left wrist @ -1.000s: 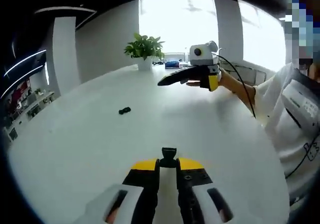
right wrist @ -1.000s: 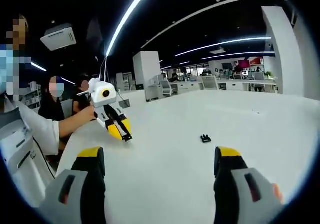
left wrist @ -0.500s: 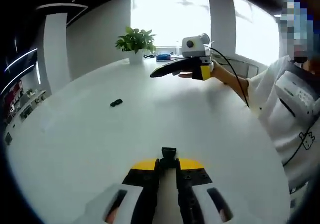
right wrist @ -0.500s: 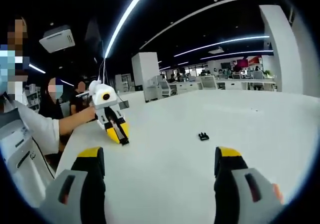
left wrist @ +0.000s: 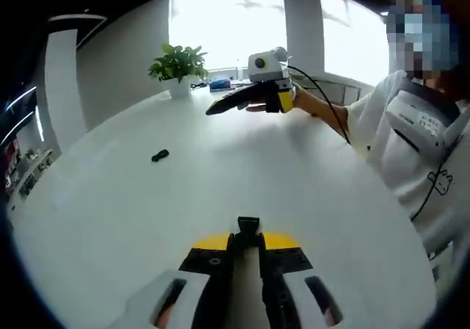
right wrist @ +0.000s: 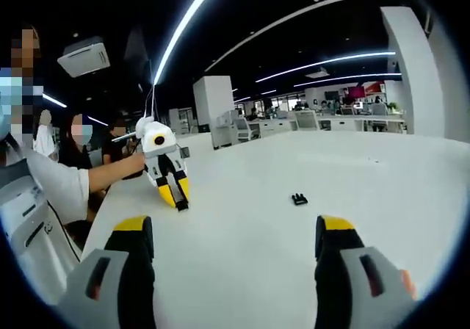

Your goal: Snap the two parts of the plastic buckle together until the buckle closes and remains connected.

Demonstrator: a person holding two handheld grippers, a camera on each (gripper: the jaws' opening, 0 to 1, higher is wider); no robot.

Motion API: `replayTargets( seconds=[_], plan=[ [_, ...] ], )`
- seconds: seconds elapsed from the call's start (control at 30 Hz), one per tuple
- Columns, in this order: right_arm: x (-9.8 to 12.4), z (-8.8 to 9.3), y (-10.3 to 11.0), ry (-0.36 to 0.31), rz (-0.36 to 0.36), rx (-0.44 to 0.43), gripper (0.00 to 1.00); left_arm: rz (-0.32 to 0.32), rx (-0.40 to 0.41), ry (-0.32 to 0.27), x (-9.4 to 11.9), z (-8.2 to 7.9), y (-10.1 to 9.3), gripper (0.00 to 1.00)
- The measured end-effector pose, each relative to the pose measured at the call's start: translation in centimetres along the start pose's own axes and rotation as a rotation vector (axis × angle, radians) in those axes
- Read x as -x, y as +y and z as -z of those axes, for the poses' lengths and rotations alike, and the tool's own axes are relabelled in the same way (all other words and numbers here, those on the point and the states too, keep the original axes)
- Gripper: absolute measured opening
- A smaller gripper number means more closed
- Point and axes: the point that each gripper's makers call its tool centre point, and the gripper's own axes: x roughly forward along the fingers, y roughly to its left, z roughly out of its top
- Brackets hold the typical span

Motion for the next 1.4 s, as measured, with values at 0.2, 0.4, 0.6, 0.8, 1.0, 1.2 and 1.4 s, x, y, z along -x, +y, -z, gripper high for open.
replayTargets(
  seconds=[0.2,0.4,0.6,0.8,1.0,1.2,1.4],
  plan=[
    [0.1,0.1,0.1,0.003,0.001,0.001,0.91,-0.056,0.008,-0.052,1.2,-1.1,-0.1,0.2],
    [0.1,0.1,0.2,0.006,-0.004,0.003,0.91,-0.104,0.034,-0.057,1.7,-1.1,-0.6,0.22],
    [0.2,0.2,0.3,0.004,-0.003,0.0,0.91,-0.06,0.023,0.008,1.4,0.3,-2.5,0.2],
    [0.3,0.4,0.2,0.009,0.001,-0.003,0.91,-0.021,0.051,-0.006,1.3,0.0,-2.8,0.19],
    [0.6,0.5,-0.2,0.011,0.014,-0.01,0.9,0.009,0.071,0.024,0.9,0.4,-3.2,0.19],
    [0.4,0.4,0.2,0.013,-0.002,0.004,0.91,-0.004,0.063,0.018,0.9,0.2,-2.9,0.19],
    [0.2,0.5,0.5,0.021,-0.018,0.009,0.9,-0.017,0.064,0.017,0.9,0.2,-2.4,0.19]
  ],
)
